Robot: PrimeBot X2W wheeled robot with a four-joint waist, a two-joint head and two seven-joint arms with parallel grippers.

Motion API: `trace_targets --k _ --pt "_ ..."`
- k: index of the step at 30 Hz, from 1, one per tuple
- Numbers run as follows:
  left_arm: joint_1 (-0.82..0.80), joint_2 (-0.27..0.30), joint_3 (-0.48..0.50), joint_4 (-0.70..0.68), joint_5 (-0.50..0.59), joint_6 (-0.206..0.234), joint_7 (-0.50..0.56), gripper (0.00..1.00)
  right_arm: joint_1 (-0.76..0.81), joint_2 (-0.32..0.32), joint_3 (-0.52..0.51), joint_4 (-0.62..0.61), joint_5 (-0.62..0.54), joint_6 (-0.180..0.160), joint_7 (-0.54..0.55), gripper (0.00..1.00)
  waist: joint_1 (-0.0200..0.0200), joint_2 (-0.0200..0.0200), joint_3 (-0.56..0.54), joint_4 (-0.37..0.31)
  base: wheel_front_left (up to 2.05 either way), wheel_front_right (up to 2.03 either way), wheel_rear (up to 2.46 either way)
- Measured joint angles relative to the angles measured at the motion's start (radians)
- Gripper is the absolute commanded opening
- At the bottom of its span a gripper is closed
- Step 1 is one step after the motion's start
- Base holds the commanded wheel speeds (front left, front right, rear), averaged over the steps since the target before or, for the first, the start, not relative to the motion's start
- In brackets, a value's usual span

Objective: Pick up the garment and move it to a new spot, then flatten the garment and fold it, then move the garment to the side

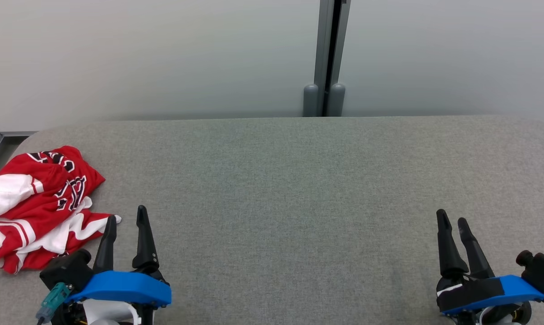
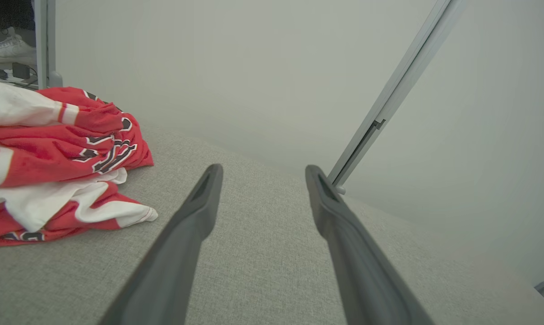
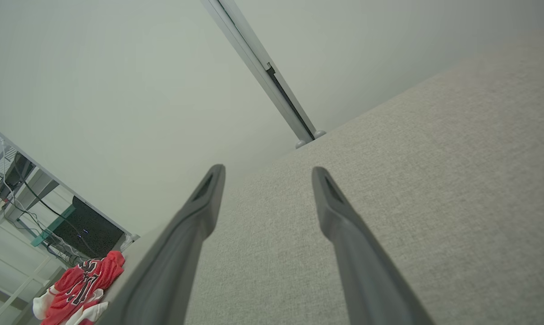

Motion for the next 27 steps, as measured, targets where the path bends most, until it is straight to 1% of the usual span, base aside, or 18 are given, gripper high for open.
trace_targets --k 27 --pt "-0.010 0.015 -0.049 0.008 0.249 0.042 -0.064 1.00 0.007 -0.001 0.019 0.000 -0.247 0.001 -0.063 1.00 0.0000 0.0000 0.001 0.014 0.00 0.00 0.00"
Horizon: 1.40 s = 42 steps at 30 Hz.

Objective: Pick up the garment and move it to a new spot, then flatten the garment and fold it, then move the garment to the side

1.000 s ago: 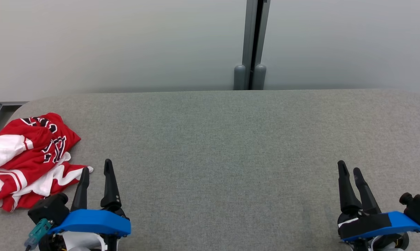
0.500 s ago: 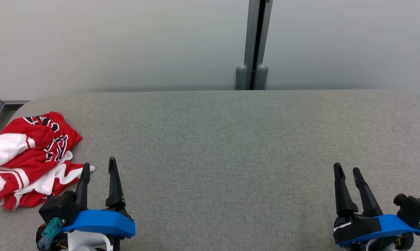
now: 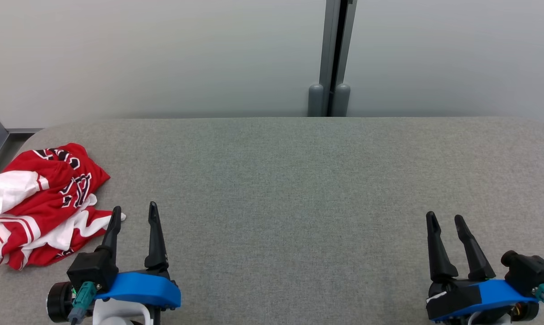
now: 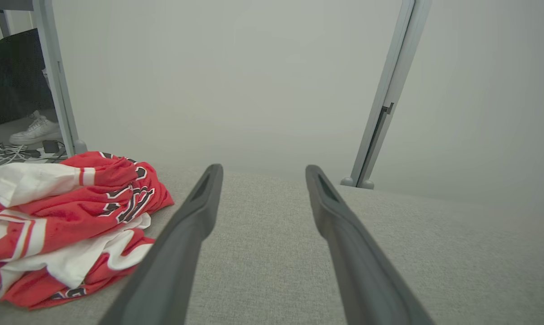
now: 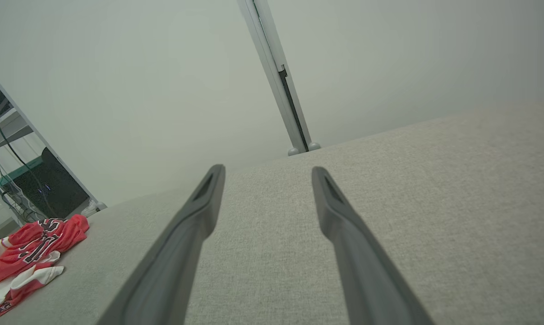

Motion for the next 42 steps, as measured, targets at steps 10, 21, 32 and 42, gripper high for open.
trace_targets --k 10,21,32,42 --pt "-0.004 0.000 -0.004 0.012 0.066 0.008 -0.018 1.00 0.000 -0.001 0.002 -0.002 -0.083 0.000 -0.018 1.00 0.0000 0.0000 0.005 0.005 0.00 0.00 0.00" --pt "-0.012 0.000 -0.008 0.024 0.137 0.008 -0.040 1.00 0.000 -0.001 -0.002 0.001 -0.181 0.000 -0.039 1.00 0.0000 0.0000 0.014 0.009 0.00 0.00 0.00" --pt "-0.015 0.000 -0.014 0.048 0.197 0.017 -0.056 1.00 0.000 -0.002 -0.025 0.021 -0.258 0.000 -0.057 1.00 0.0000 0.0000 0.018 0.014 0.00 0.00 0.00" --pt "-0.016 -0.001 -0.013 0.061 0.192 0.018 -0.056 1.00 0.000 -0.002 -0.024 0.036 -0.258 0.000 -0.058 1.00 0.0000 0.0000 0.014 0.015 0.00 0.00 0.00"
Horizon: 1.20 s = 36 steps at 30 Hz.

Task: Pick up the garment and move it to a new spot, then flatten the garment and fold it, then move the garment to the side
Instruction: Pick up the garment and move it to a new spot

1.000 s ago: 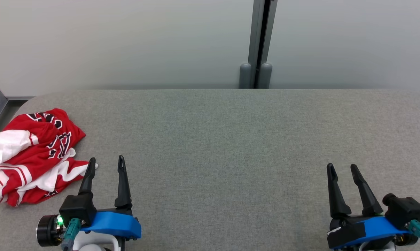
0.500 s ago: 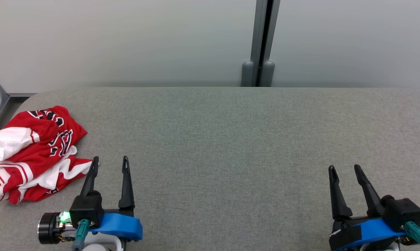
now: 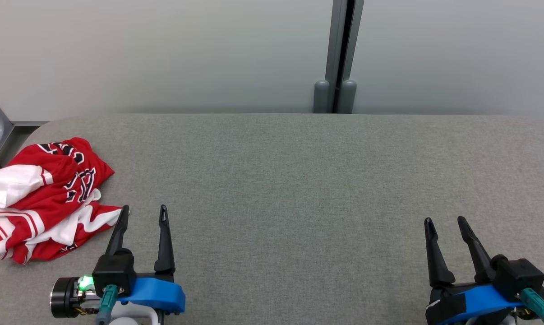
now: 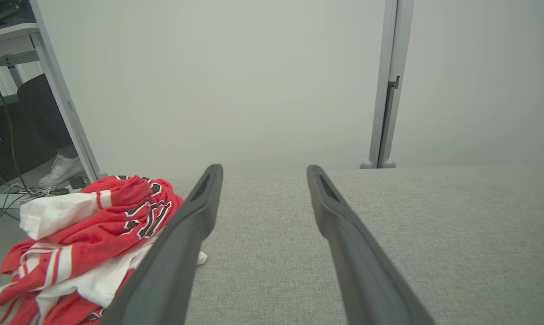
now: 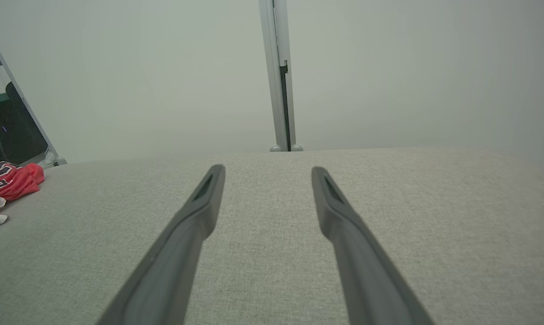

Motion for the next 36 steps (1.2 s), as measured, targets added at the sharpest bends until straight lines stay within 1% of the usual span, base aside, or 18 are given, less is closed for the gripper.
trace_targets --k 5,11,16,28,32,36 --pt "-0.004 -0.001 0.002 0.009 -0.006 0.000 0.000 1.00 0.000 0.000 0.004 0.001 0.000 0.000 0.000 1.00 0.0000 -0.0001 -0.001 0.017 0.00 0.00 0.00" --pt "-0.019 0.005 0.012 0.012 -0.010 0.003 0.000 1.00 -0.002 -0.001 0.010 0.000 -0.002 0.000 -0.002 1.00 0.0000 0.0000 0.000 0.069 0.00 0.00 0.00" --pt "-0.027 0.012 0.022 0.012 -0.017 0.003 0.000 1.00 -0.002 0.000 0.013 0.004 -0.005 0.000 -0.002 1.00 0.0000 0.0000 -0.003 0.143 0.00 0.00 0.00" --pt "-0.012 0.029 0.054 0.006 -0.045 0.008 -0.001 1.00 -0.016 -0.001 0.019 0.023 -0.019 0.000 -0.002 1.00 0.0000 0.0000 0.000 0.349 0.00 0.00 0.00" --pt "0.000 0.033 0.065 0.002 -0.052 0.011 -0.001 1.00 -0.022 -0.001 0.018 0.030 -0.022 0.000 -0.002 1.00 0.0000 0.0000 0.007 0.404 0.00 0.00 0.00" --pt "0.004 0.036 0.071 0.002 -0.060 0.009 -0.001 1.00 -0.029 -0.001 0.023 0.037 -0.025 0.000 -0.002 1.00 0.0000 0.0000 0.020 0.443 0.00 0.00 0.00"
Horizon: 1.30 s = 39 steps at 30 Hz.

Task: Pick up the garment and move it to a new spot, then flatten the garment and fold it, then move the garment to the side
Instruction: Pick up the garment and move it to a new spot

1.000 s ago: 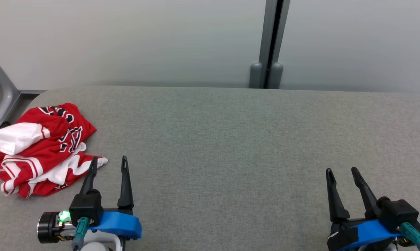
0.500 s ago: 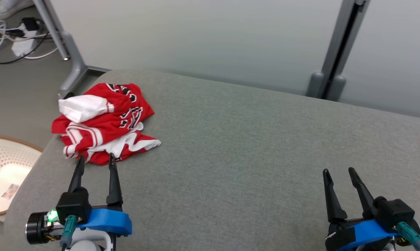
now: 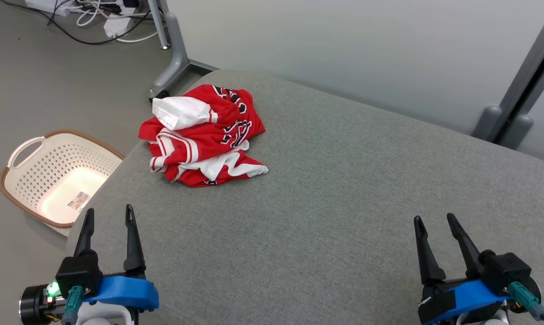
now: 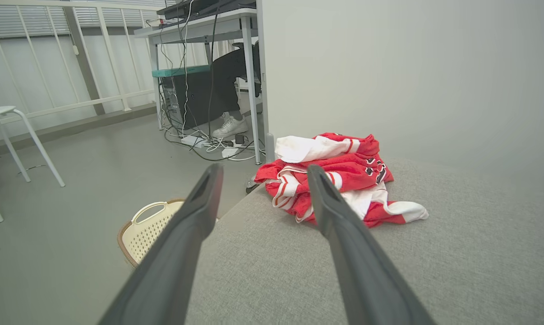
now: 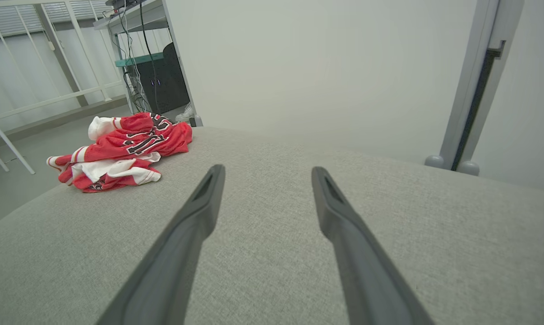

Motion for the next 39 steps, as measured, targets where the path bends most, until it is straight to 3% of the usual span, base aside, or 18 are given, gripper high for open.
trace_targets --k 4,10,24,32,39 --pt "0.001 0.002 0.006 -0.002 -0.004 0.001 0.000 1.00 -0.007 0.000 0.008 0.005 0.000 0.000 0.000 1.00 0.0001 0.0000 0.012 0.005 0.00 0.00 0.00" --pt "-0.058 0.020 0.020 -0.011 -0.020 -0.011 0.000 1.00 -0.014 0.000 0.017 0.003 -0.016 0.001 0.000 1.00 0.0000 0.0000 0.045 -0.046 0.00 0.00 0.00" --pt "-0.575 0.173 0.089 0.073 -0.089 -0.102 0.050 1.00 -0.116 0.000 -0.039 -0.135 -0.146 0.001 0.014 1.00 0.0002 0.0000 0.294 -0.252 0.00 0.00 0.00" --pt "-0.756 0.226 0.073 0.290 -0.107 -0.133 0.157 1.00 -0.142 -0.001 -0.061 -0.274 -0.165 0.001 0.048 1.00 0.0003 0.0000 0.421 -0.331 0.00 0.00 0.00" --pt "-0.789 0.227 0.052 0.514 -0.116 -0.136 0.250 1.00 -0.146 -0.001 -0.075 -0.337 -0.169 0.001 0.066 1.00 0.0003 0.0000 0.460 -0.344 0.00 0.00 0.00"
